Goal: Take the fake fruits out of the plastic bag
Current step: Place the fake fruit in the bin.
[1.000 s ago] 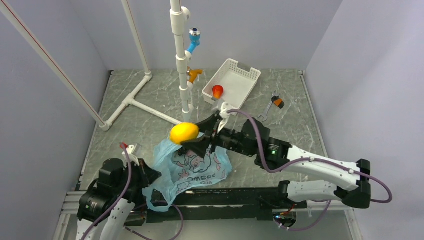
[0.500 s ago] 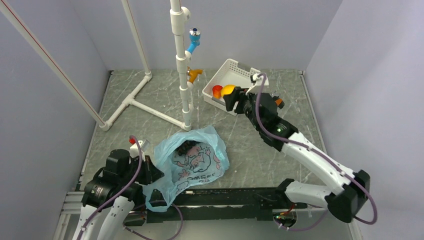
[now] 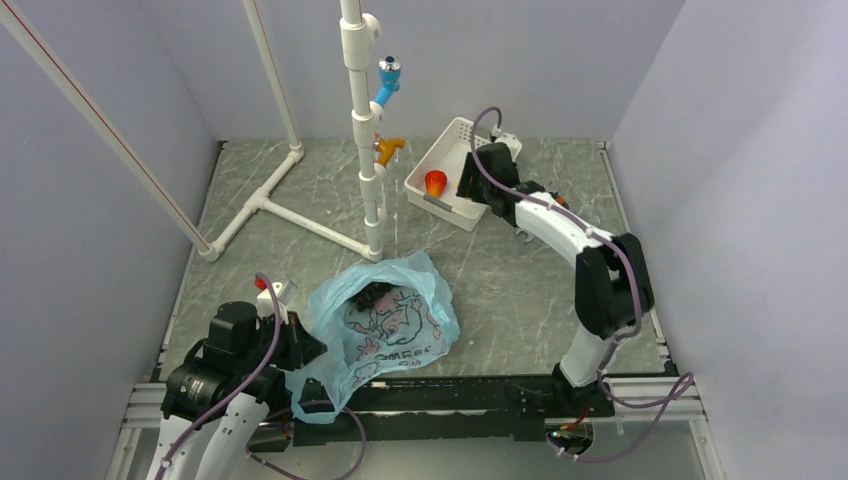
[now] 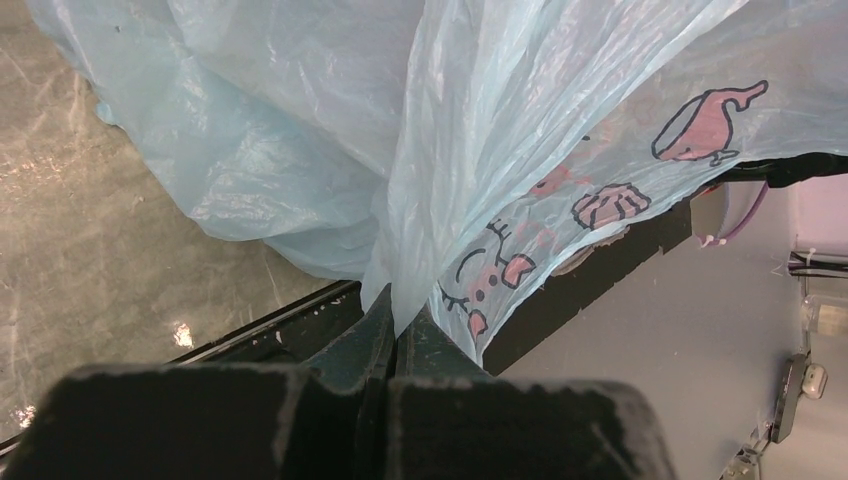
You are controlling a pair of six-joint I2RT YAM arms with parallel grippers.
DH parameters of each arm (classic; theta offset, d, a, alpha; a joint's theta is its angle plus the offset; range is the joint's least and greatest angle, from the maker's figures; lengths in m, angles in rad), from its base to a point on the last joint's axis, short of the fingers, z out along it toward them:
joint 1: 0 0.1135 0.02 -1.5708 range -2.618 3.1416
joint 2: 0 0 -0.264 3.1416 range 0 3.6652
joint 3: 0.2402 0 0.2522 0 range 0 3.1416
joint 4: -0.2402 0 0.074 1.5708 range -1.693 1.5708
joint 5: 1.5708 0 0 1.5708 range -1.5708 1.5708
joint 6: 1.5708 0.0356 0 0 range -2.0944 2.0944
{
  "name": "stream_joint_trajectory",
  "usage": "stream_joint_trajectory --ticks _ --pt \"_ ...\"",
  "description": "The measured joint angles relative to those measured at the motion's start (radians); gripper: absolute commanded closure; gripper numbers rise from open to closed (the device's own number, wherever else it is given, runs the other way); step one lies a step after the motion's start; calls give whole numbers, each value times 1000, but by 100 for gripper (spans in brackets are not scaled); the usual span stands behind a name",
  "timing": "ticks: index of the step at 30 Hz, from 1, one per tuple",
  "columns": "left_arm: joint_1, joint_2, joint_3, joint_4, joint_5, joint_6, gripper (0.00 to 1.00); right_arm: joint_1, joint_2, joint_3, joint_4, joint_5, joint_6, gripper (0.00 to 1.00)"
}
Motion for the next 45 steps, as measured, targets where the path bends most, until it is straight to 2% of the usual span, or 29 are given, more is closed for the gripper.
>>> stream_joint_trajectory --ticks 3,8,10,15,25,29,40,45 --pt "0 0 0 0 -6 -3 100 0 101 122 -48 -1 -10 100" --pt "0 3 0 0 -7 -3 100 0 150 163 -96 -12 -26 85" --pt "0 3 0 0 -9 -3 100 0 159 163 -107 -17 -29 75" --pt "2 3 0 0 -11 -3 100 0 188 163 -122 -22 -35 64" --pt "22 3 0 0 -12 -3 100 0 227 163 -126 -24 -49 26" --pt "31 9 0 0 -12 -3 100 1 229 163 -130 -23 -57 14" --pt "39 9 0 0 -11 -1 100 21 220 166 -147 -7 -64 10" --pt "40 9 0 0 -10 0 100 46 109 134 -168 8 -64 10"
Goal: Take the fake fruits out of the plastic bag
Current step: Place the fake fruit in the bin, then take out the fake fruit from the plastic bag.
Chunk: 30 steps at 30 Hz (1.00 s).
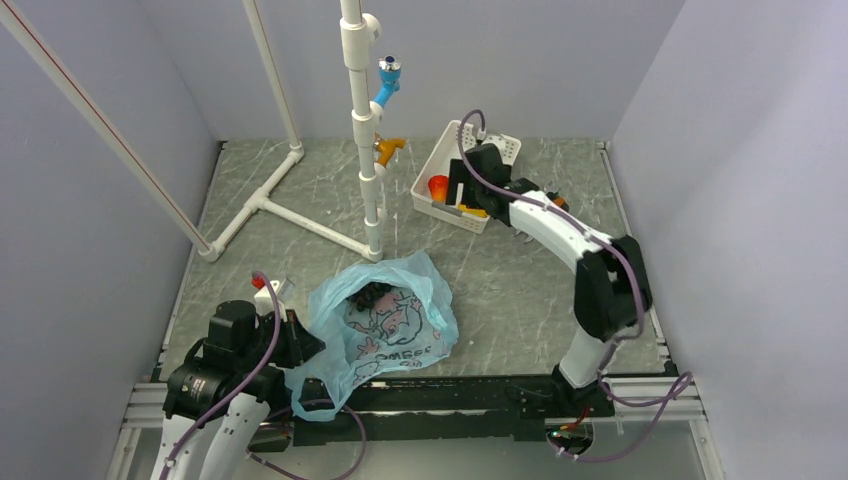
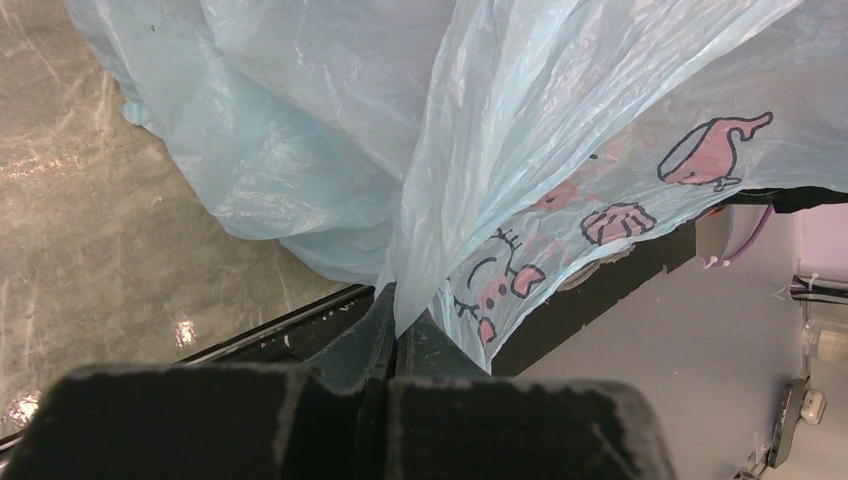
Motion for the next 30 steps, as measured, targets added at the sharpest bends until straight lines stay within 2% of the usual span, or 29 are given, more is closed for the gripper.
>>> stream_joint_trajectory --ticks 7,14,17,22,27,30 --pt "3 0 0 0 1 0 100 40 -317 -116 62 -48 1 11" --pt "5 0 0 0 6 4 100 80 -592 -328 208 -273 -5 7" --pt "8 0 0 0 8 7 100 171 -680 -379 242 -343 -32 7" --pt "16 0 0 0 11 12 100 330 -764 -375 318 -440 -68 7" --pt "19 0 0 0 17 15 100 496 -755 -314 370 -501 -116 8" --pt "20 0 0 0 17 15 100 626 -723 -328 426 -520 -152 14"
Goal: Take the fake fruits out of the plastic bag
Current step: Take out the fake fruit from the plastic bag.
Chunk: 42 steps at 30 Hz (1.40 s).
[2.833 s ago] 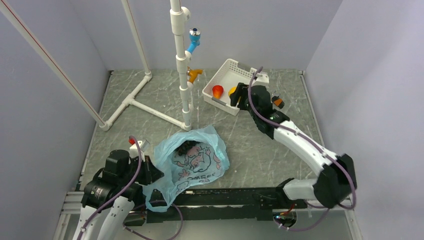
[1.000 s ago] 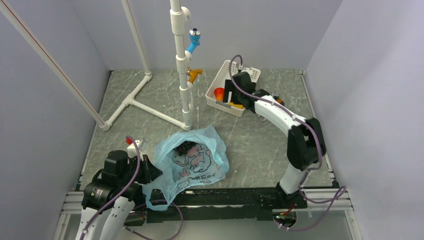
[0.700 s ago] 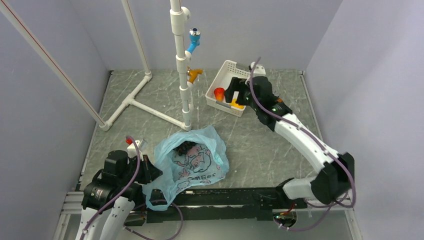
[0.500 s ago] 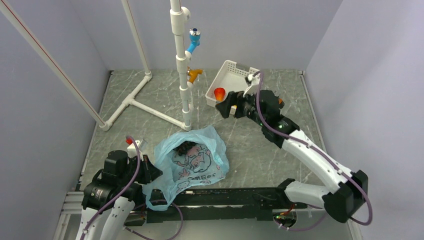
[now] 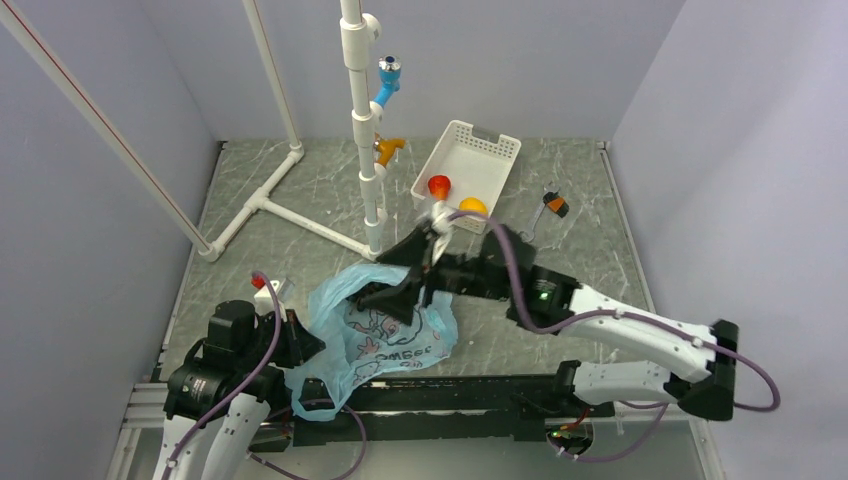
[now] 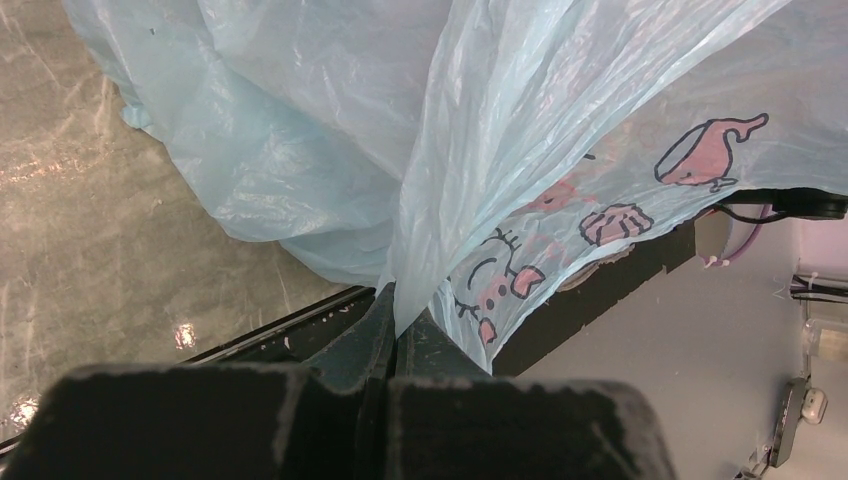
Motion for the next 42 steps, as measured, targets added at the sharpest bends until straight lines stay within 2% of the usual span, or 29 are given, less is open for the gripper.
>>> stream_joint_trajectory --ticks 6,10,15,25,33,42 --pt "0 0 0 0 0 0 100 245 161 12 -28 62 -108 30" --pt "0 0 0 0 0 0 100 353 224 -31 -34 130 -194 48" --pt "0 0 -2 0 0 0 100 351 241 -164 -22 275 -271 50" --pt "0 0 -3 0 0 0 100 348 430 -203 105 633 -271 60" --pt "0 0 -3 0 0 0 100 341 605 -220 263 817 -248 60" --pt "0 0 -3 0 0 0 100 295 755 -190 339 838 -257 43"
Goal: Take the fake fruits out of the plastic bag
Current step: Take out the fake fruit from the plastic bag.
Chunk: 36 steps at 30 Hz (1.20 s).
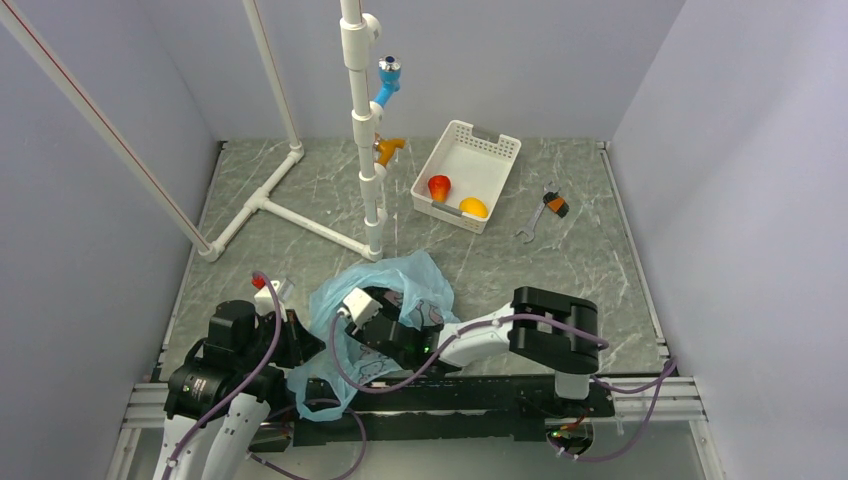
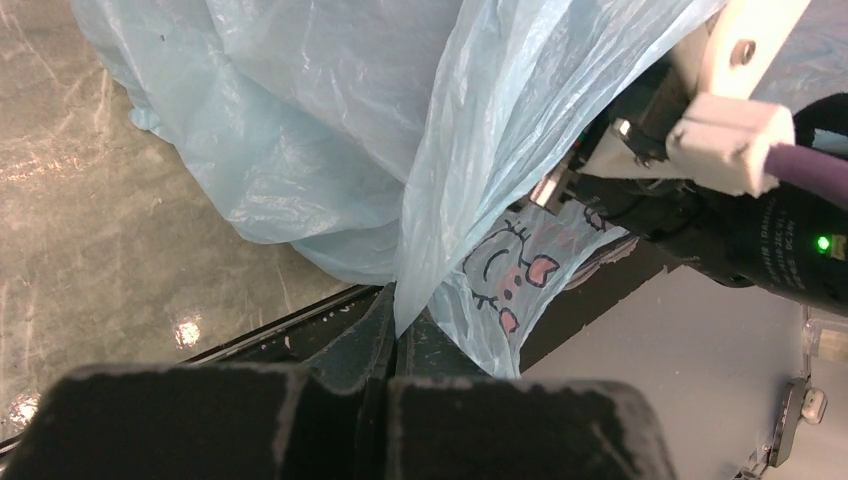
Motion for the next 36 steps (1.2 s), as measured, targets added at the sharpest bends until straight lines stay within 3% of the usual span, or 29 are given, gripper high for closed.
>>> stream_joint_trajectory --ticks 4,11,15,18,21,29,36 --pt "0 0 0 0 0 0 100 -18 31 23 32 33 -8 42" --pt "0 0 0 0 0 0 100 -51 55 52 97 47 -33 30" --pt "0 0 0 0 0 0 100 -70 85 82 123 44 -39 28" --pt "0 0 0 1 0 0 100 -80 99 109 120 50 -5 19" --pt "0 0 0 1 0 0 100 -91 124 154 118 69 39 16" --pt "0 1 0 4 0 0 100 -137 209 205 86 78 152 19" --pt "0 6 0 5 0 0 100 -164 226 210 88 58 207 38"
